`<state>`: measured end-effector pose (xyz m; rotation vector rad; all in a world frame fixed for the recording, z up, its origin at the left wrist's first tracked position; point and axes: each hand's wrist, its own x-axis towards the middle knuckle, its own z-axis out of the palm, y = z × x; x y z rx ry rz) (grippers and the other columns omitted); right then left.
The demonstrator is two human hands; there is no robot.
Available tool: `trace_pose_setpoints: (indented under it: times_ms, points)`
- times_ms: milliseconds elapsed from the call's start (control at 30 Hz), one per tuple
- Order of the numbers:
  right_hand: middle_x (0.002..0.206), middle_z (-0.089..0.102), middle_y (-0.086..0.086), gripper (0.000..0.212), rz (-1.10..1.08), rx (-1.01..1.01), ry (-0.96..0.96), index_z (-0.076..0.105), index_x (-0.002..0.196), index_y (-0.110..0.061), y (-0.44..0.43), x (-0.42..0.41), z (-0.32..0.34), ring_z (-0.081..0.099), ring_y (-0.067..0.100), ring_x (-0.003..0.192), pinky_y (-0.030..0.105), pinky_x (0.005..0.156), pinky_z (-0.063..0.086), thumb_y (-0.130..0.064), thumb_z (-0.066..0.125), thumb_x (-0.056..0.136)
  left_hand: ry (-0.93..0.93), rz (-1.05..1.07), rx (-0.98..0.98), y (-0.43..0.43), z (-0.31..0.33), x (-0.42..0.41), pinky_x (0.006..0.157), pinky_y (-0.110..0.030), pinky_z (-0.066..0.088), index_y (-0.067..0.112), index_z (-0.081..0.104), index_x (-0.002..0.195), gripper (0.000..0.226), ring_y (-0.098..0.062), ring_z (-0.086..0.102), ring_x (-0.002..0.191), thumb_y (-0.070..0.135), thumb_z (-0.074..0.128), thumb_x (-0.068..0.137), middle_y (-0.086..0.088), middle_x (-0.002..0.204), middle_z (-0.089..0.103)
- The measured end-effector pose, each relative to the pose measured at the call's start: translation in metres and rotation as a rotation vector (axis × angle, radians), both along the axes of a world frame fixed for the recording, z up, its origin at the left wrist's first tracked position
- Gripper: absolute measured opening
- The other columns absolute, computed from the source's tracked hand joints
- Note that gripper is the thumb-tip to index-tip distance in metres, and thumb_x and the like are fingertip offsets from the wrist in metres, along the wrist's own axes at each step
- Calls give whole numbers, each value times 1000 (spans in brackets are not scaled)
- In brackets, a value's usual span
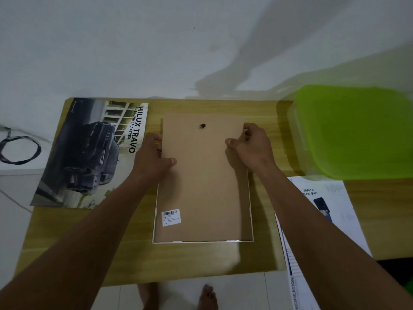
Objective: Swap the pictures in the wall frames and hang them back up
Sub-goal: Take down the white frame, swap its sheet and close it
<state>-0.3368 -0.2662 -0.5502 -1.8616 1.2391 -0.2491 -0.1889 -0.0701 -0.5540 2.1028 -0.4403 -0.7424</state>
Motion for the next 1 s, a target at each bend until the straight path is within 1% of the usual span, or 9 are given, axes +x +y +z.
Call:
trace_pose_setpoints:
  times_ms: [133,267,333,400,500,600,767,900,1000]
  points:
    - [100,68,-8,62,11,205,-122,49,137,-34,-4,-11,6,67,9,93,26,78,52,-23,75,82,-21,-7,5,2,1,-1,87,-43,55,22,49,122,55,-18,66,91,13,77,76,-3,100,67]
    - [99,69,-9,68,136,311,-161,37,135,-40,-2,-24,6,66,1,88,18,76,49,3,63,89,-34,-12,0,7,3,1,88,-45,55,23,52,124,55,-20,67,92,14,77,76,-4,101,69]
    - [102,70,0,47,67,330,-178,46,126,-21,1,-28,3,67,13,88,24,74,50,0,66,89,-45,-19,-3,9,3,2,89,-45,54,24,53,126,56,-20,67,93,15,77,76,-5,102,70]
    - [99,72,4,38,65,367,-203,50,123,-20,5,-34,2,68,17,87,27,69,51,-4,65,91,-53,-24,-4,10,4,1,89,-45,54,24,54,128,58,-20,67,93,16,77,76,-4,102,70]
    - [104,75,-2,67,128,500,-248,39,134,-50,9,-48,1,71,6,88,16,67,53,-2,63,94,-44,-27,-23,11,7,0,90,-44,54,23,54,129,57,-20,67,91,15,77,77,-4,101,70]
    - [104,75,-2,89,187,565,-209,21,143,-53,14,-56,-4,70,10,93,24,79,54,10,56,92,-69,-43,-21,12,11,-3,85,-29,50,19,52,136,61,-12,61,85,12,75,80,-2,101,66]
    - [97,73,3,36,-29,448,-256,53,114,-19,32,-58,-6,67,24,95,34,80,53,8,58,91,-96,-74,-14,13,17,-7,74,-10,38,17,44,144,63,0,52,79,12,70,86,5,100,55]
    - [95,66,10,49,76,490,-263,46,136,-36,37,-68,-1,64,17,92,35,91,52,-5,55,99,-98,-93,-5,14,18,-7,88,-20,38,16,38,148,68,-10,51,96,14,69,88,4,106,51]
    - [97,73,-6,70,169,475,-158,26,138,-55,42,-72,-1,69,0,86,17,74,54,-8,59,98,-89,-109,-7,17,16,-6,87,-21,39,17,38,147,68,-10,52,95,13,69,87,5,105,52]
